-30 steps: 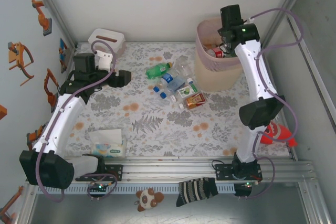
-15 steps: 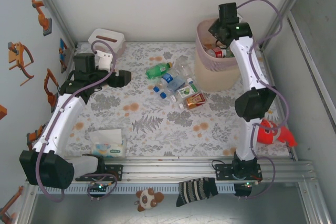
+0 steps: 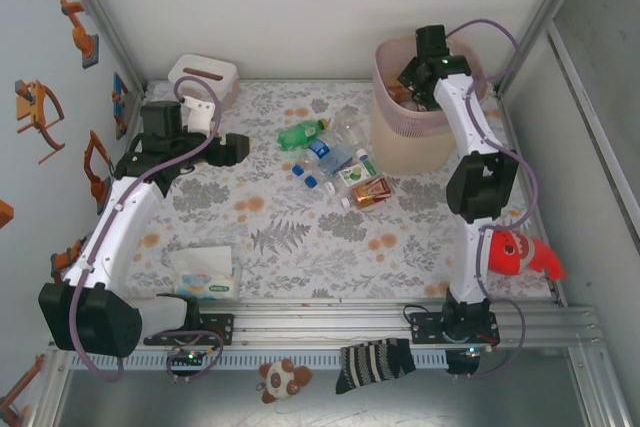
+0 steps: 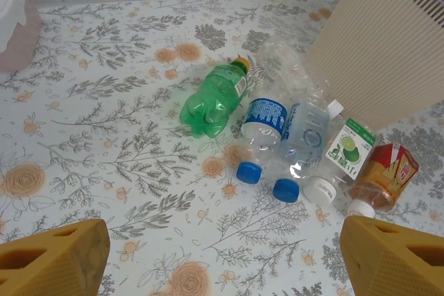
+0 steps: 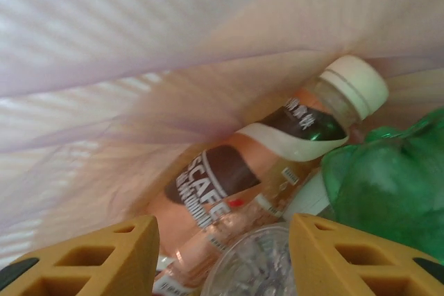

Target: Put the plastic bottles in the bin

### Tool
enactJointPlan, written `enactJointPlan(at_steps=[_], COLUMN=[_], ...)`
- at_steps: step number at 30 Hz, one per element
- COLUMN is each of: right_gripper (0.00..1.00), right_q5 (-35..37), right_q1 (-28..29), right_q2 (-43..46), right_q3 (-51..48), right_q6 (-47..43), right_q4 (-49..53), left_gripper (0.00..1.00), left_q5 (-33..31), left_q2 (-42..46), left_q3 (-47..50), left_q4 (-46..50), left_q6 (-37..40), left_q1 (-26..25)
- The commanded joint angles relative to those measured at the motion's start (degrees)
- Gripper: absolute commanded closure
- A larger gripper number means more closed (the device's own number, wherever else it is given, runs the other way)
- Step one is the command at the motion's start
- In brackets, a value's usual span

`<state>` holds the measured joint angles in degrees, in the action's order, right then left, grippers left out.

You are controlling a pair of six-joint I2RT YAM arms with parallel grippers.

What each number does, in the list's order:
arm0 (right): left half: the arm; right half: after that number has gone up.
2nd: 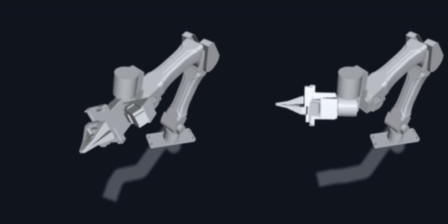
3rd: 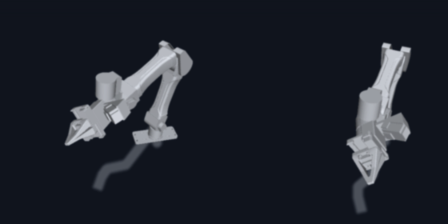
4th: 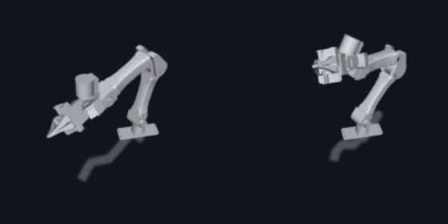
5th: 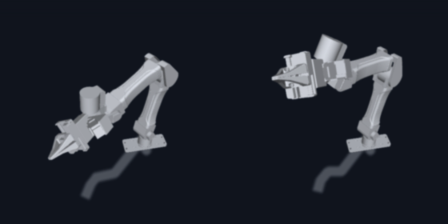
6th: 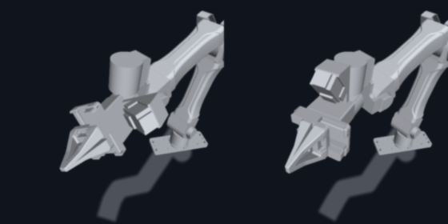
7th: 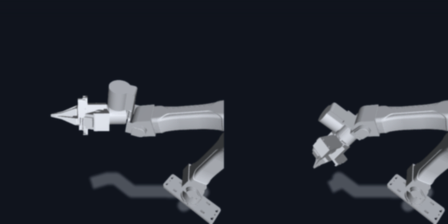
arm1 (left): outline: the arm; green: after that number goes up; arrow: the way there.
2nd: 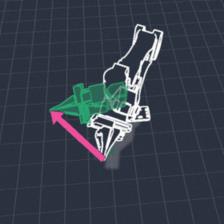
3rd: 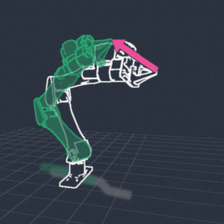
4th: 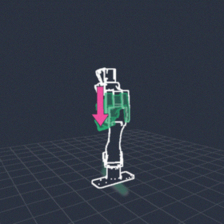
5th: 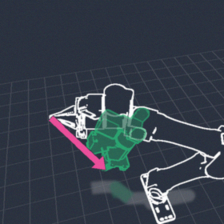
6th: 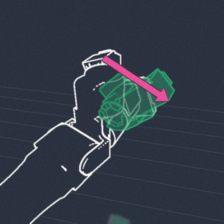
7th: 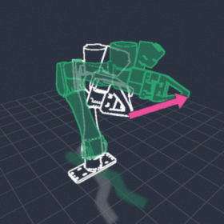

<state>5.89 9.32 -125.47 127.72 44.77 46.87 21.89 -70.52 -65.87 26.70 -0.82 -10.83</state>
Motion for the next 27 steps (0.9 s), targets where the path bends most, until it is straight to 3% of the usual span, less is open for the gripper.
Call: enactJointPlan(at_steps=[1, 6, 12, 19, 27], right_gripper=[0.49, 0.49, 0.48, 0.46, 0.58], right_q5=[0.8, 1.6, -2.6, -13.8, -17.4], right_q1=[-0.4, -0.4, -0.5, -0.4, -0.5], right_q2=[-1.2, -0.2, 5.1, 13.6, 16.7], right_q3=[-1.8, 1.4, 3.2, 1.0, 5.5], right_q6=[0.7, 0.8, -3.4, -14.7, -23.4], right_q4=[3.8, 6.7, 6.3, 5.7, 17.8], left_gripper=[0.14, 0.14, 0.14, 0.14, 0.14], left_q5=[0.3, 0.4, 0.4, 0.9, 1.4], left_q2=[-0.2, -0.2, -0.1, 0.0, -0.2], left_q3=[0.0, 0.0, 0.0, 0.0, 0.0], left_q4=[0.4, 0.5, 0.3, 0.3, 0.0], left_q6=[0.7, 0.7, 0.7, 0.6, 0.4], left_q1=[0.3, 0.3, 0.3, 0.3, 0.3])
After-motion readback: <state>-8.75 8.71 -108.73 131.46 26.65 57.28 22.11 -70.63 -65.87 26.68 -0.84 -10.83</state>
